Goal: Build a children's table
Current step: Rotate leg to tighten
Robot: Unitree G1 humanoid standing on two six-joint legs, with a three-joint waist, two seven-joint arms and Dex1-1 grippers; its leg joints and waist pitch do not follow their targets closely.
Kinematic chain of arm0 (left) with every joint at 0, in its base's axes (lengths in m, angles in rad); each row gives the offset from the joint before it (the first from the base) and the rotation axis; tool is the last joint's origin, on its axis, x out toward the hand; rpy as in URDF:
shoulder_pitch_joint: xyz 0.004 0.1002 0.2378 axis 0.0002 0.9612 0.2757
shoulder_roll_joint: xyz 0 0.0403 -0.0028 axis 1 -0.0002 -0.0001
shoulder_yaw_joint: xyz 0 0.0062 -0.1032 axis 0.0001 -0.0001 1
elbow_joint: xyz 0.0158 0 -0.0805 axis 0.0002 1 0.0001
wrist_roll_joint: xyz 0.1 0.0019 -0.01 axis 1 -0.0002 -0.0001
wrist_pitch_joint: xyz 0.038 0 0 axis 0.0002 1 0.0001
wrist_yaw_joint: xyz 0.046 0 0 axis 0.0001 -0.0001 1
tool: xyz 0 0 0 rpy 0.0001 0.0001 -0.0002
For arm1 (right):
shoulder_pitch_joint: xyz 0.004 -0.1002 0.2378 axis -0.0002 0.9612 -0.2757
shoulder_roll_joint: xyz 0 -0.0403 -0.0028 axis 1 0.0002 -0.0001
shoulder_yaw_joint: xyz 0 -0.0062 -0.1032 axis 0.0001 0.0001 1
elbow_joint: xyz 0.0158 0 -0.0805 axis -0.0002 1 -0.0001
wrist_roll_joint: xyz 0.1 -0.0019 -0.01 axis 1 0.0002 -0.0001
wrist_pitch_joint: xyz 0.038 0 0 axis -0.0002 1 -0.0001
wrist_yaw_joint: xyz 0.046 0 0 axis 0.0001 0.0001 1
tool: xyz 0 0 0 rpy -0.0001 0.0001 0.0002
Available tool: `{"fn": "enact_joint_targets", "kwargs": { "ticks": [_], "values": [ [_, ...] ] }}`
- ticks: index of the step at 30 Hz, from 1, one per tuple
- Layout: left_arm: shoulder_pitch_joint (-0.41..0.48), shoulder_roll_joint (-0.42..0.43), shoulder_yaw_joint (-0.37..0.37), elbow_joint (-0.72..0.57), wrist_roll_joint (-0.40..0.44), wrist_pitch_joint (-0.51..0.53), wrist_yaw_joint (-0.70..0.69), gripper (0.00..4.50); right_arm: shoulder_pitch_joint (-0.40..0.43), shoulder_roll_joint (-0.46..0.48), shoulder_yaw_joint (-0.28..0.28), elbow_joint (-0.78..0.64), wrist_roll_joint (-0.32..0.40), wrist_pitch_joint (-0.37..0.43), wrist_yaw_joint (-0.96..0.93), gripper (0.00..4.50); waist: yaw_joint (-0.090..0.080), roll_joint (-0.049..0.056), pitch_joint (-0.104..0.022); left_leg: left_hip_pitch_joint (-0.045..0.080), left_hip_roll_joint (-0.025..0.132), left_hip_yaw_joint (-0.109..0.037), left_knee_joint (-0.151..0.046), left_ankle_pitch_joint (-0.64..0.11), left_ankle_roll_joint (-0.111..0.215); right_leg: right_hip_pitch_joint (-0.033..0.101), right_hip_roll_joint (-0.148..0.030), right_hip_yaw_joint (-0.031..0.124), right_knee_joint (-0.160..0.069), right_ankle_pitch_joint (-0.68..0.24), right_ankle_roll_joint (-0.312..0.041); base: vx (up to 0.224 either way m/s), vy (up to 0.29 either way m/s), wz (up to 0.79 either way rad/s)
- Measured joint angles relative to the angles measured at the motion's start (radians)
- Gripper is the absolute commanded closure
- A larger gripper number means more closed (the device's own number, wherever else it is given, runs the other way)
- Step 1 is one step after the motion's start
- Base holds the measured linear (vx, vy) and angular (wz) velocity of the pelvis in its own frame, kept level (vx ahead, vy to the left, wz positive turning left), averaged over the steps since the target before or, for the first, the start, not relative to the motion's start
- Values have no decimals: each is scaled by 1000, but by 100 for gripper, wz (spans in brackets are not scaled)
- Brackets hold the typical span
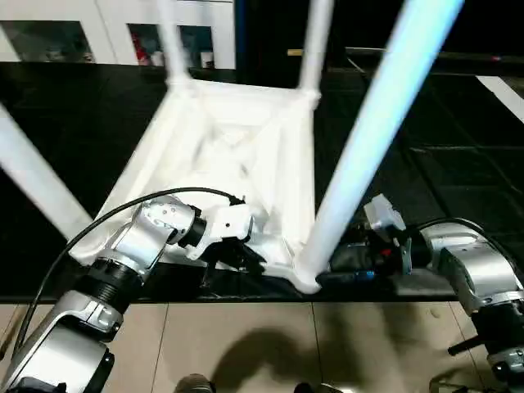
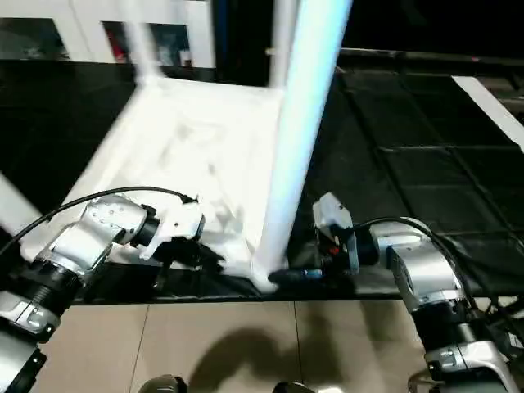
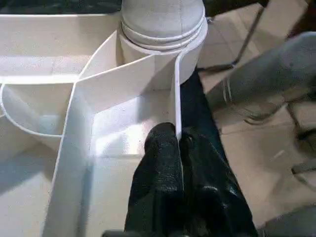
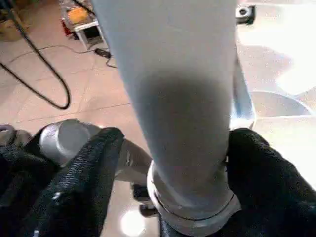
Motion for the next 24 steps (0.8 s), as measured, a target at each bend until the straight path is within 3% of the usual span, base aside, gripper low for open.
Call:
{"fn": "enact_joint_targets", "kwargs": {
  "ticks": [15, 24],
  "values": [
    [-11, 0, -9, 35, -1, -48, -23, 450, -28, 13, 19, 42, -4, -39, 26, 244, -2, 0, 0, 1, -1, 4, 2, 1, 2, -1, -4, 0, 7, -1, 2, 0, 0, 0],
    [-11, -7, -4, 43, -2, -36, -18, 450, -16, 18, 14, 31, -1, -30, 14, 252, -1, 0, -1, 1, -1, 4, 2, 1, 2, 0, -5, 0, 8, -1, 2, 0, 0, 0]
  ]
}}
